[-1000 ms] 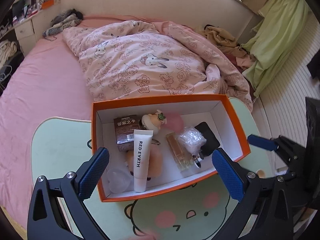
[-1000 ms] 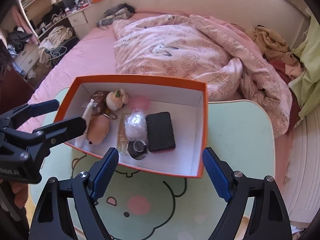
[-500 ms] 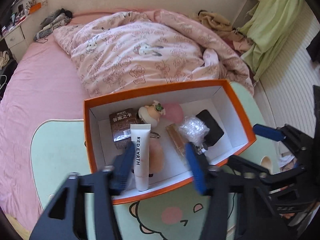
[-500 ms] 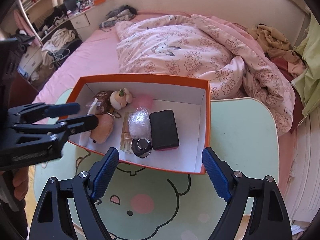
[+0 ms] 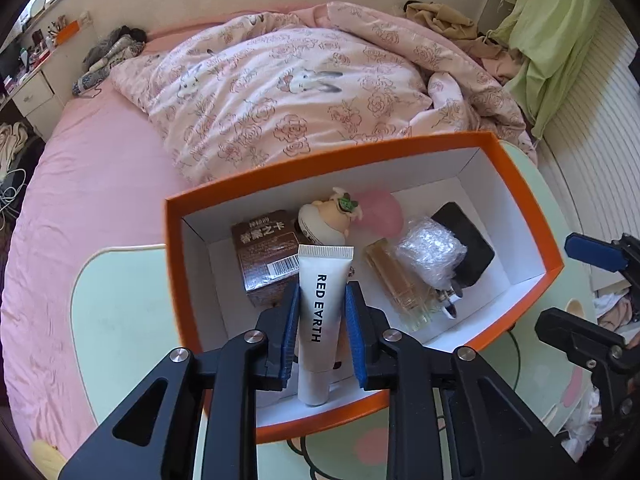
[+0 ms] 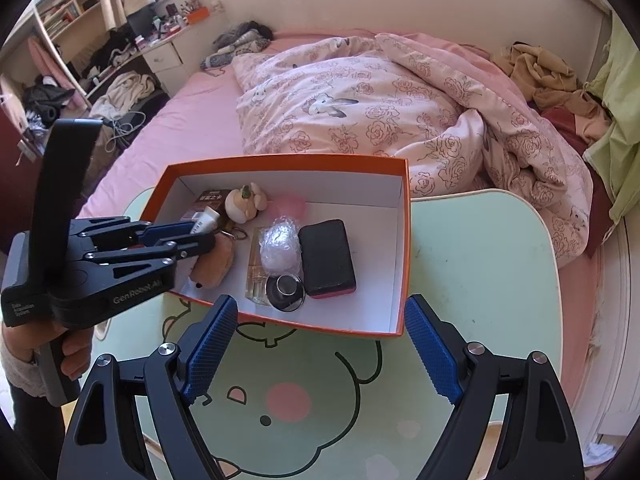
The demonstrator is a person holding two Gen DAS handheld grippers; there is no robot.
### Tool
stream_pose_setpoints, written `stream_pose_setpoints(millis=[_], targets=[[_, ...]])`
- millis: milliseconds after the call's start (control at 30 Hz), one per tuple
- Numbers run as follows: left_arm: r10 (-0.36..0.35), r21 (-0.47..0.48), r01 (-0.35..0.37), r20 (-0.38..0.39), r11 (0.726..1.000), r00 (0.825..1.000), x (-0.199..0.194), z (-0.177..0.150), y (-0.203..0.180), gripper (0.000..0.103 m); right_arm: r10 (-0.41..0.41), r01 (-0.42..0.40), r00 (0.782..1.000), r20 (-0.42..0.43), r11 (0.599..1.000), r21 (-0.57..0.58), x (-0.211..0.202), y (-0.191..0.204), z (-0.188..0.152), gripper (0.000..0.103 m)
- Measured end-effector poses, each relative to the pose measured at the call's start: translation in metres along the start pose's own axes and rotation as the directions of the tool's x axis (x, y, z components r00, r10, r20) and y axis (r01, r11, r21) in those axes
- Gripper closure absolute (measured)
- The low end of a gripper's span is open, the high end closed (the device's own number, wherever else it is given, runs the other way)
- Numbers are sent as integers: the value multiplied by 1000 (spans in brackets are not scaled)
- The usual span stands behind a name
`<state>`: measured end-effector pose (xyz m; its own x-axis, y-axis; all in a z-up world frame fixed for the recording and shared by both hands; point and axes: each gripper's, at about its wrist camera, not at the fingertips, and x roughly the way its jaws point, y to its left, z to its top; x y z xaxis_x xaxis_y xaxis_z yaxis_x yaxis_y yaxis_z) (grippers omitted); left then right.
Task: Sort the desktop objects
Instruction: 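Grasp the white RED EARTH tube with the left tool and lift it, then set the tube on the table with the left tool while the right tool moves the clear plastic bag there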
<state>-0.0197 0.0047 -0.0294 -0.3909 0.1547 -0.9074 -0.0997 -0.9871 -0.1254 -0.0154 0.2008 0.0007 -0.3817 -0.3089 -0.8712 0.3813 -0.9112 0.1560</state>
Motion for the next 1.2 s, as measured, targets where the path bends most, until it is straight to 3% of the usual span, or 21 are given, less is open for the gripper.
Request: stream_pose_setpoints(millis=[167, 233, 300, 367, 467, 533, 600, 667, 767, 900, 1100, 1200], targets=[[-95, -7, 96, 84, 995, 992, -40, -1, 3, 79, 8, -8, 1000, 10, 1000, 7, -3, 0, -1, 17], [-175, 15, 175, 121, 985, 977, -63, -8, 2, 79, 17, -18, 1000, 18, 1000, 15, -5, -2, -1, 17], [-226, 32, 224, 146, 974, 963, -81, -17, 1, 98, 38, -39, 999, 24, 999, 34, -8, -5, 0, 21], [-250, 51, 245, 166, 968, 954, -97, -29, -2, 98, 85, -86, 996, 21, 994, 72, -8, -11, 2, 30], [-269, 86, 258, 176, 962, 947, -109, -47, -6, 98, 137, -137, 991, 10, 983, 123, -7, -18, 5, 36], [-244, 95, 231, 166, 968, 955, -104, -50, -8, 98, 126, -126, 992, 10, 984, 130, -7, -17, 6, 36], [-190, 90, 179, 134, 980, 973, -91, -45, -9, 83, 128, -129, 992, 18, 982, 141, -8, -17, 7, 36], [-192, 57, 188, 83, 980, 978, -72, -34, -7, 76, 153, -155, 988, 26, 975, 156, -10, -19, 6, 36], [-204, -17, 203, -24, 979, 979, -32, -12, -4, 76, 163, -166, 986, 34, 970, 177, -13, -24, 4, 36], [-102, -75, 91, -148, 993, 984, 22, 5, -6, 76, 158, -162, 987, 36, 968, 192, -13, -31, 2, 36], [-78, -75, 63, -225, 995, 971, 55, 8, -17, 75, 176, -179, 984, 34, 969, 171, -14, -34, -3, 36], [-64, -39, 57, -221, 998, 973, 62, 9, -25, 72, 187, -191, 982, 39, 967, 169, -15, -35, -6, 36]])
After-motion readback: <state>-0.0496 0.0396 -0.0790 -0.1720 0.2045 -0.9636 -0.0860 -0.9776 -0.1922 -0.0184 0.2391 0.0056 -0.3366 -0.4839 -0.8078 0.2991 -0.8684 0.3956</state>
